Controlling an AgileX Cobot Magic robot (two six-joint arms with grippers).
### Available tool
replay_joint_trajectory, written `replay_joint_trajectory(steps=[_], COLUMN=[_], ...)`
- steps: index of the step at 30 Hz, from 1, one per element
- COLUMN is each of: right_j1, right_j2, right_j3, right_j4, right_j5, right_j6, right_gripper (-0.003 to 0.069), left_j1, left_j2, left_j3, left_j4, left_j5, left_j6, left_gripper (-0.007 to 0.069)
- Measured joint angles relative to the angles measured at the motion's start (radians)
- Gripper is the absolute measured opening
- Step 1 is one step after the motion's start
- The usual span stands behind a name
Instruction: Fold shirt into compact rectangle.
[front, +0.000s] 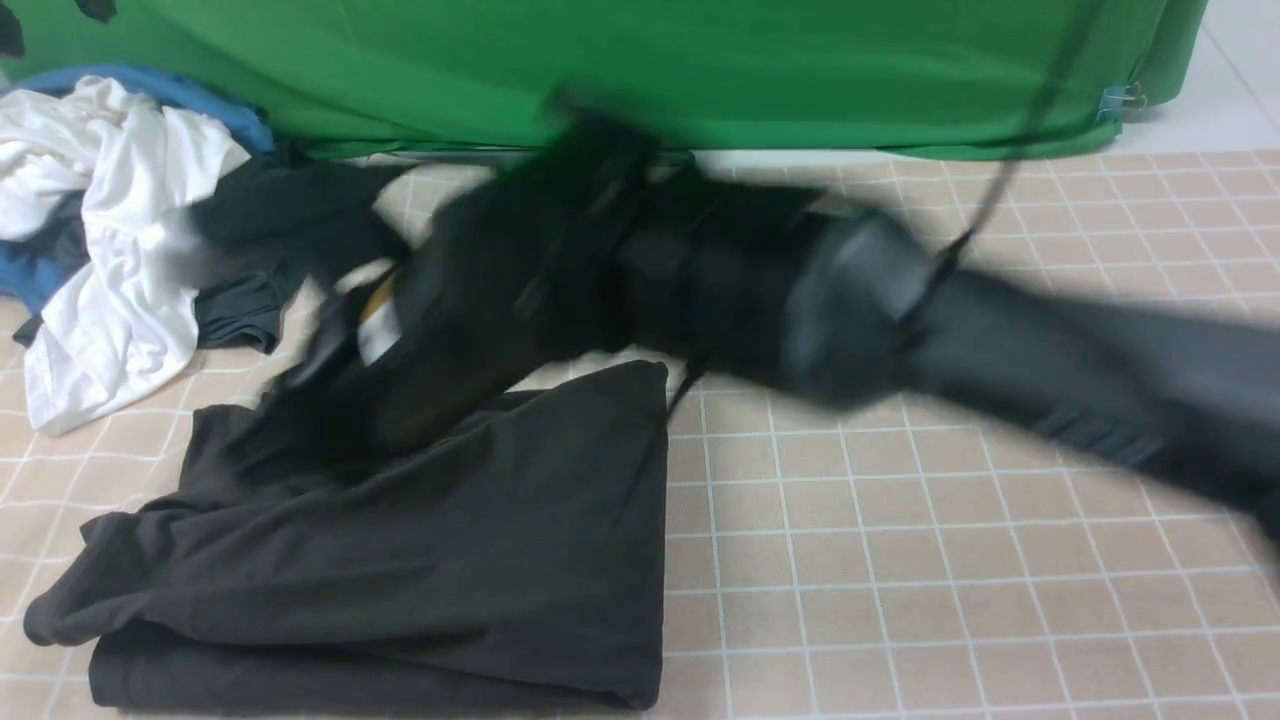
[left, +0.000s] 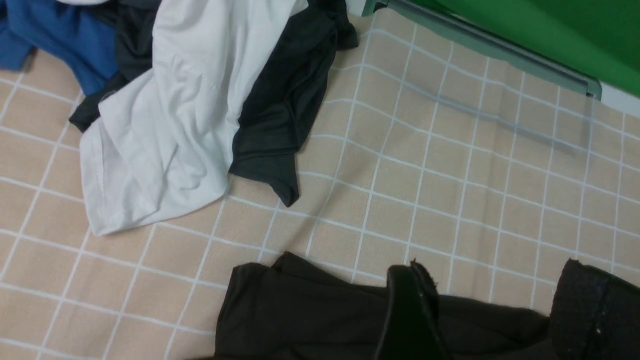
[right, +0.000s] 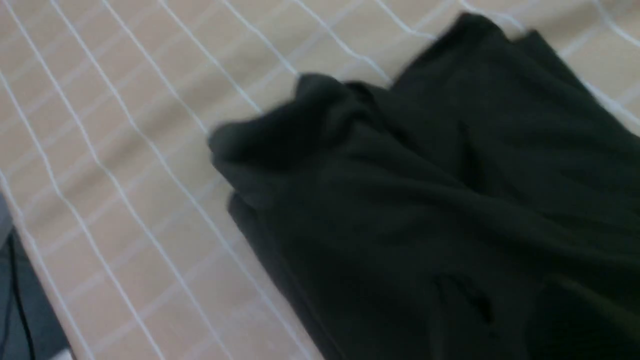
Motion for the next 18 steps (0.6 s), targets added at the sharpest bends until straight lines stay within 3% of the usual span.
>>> replay_joint_trajectory(steps=[2, 4, 7, 11, 18], right_j1=[-0.053, -0.087, -0.133, -0.166, -0.17], right_j2=[-0.056, -0.098, -0.182, -0.283, -0.387], right_j3=[-0.003, -0.005, 0.006, 0.083, 0.303], right_j4=[-0.017, -0.045, -0.113, -0.156, -0.159], right_j5=[0.136, 0.231, 0.354, 0.38, 0.352], right_j6=[-0.047, -0.071, -0.098, -0.105, -0.107], right_gripper=[0.0059, 0.0034, 0.0027, 0.0026, 0.0025], left_j1=[0.0, 0.0, 0.0, -0.003, -0.003], left_j2=[-0.033, -0.056, -0.09, -0.094, -0.094], left_j3=[0.082, 0.168, 0.377, 0.635, 0.943], left_j4=[-0.007, -0.025, -0.101, -0.138, -0.117], left_j5=[-0.003, -0.004, -0.003, -0.011, -0.191], left_j6=[0.013, 0.015, 0.037, 0.074, 0.087], left_gripper=[0.0314, 0.0258, 0.0127, 0.0023, 0.0011])
